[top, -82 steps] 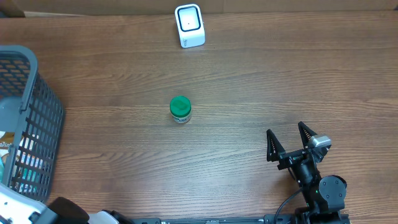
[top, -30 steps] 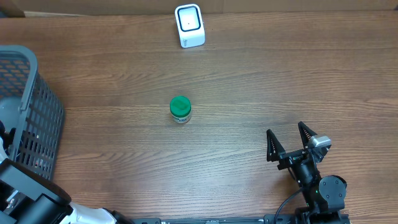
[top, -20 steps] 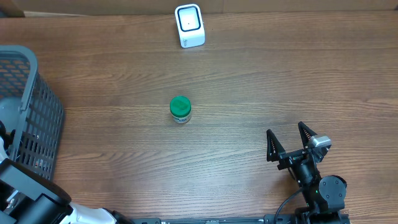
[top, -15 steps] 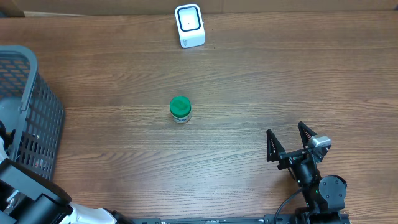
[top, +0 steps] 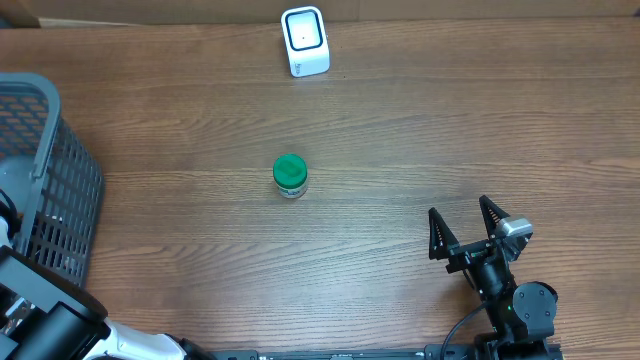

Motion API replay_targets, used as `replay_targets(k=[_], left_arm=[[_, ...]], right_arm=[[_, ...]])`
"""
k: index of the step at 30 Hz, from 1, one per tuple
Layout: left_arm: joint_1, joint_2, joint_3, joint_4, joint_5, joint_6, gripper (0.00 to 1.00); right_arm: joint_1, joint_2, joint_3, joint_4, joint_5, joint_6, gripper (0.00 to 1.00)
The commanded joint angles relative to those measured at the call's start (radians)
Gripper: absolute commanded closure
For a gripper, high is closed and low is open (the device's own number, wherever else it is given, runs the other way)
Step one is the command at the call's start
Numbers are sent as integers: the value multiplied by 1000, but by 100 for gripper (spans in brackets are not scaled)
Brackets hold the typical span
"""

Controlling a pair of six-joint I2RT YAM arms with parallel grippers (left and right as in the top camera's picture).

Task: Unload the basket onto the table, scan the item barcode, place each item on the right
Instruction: 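Carry the orange-white packet with the left gripper and place it right of the jar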

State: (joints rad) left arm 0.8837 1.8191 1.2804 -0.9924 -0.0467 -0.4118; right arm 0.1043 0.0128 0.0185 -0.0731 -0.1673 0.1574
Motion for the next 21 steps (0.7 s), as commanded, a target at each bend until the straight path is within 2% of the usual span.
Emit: replay_targets(k=[1,5,10,15,17,20,21], left_arm=[[-2,3,37,-43,-8,1,96],[-2,-17,165,-152,48,0,96],[-1,-89,452,-319,288,-26,96],[-19,-217,716,-374,468,-59,96],[-86,-331,822,-388,492,-60,96],[-194,-416,831,-393,473,-51,96],[-269,-447,831,-404,449,-37,96]], right_arm=[[-6,-10,-11,4,9,3,0],[-6,-10,-11,4,9,3,0],[-6,-10,-11,4,9,3,0],[-6,-10,-11,4,9,3,0],[-6,-10,-11,4,9,3,0],[-6,-10,-11,4,9,3,0],[-6,-10,-11,4,9,3,0]])
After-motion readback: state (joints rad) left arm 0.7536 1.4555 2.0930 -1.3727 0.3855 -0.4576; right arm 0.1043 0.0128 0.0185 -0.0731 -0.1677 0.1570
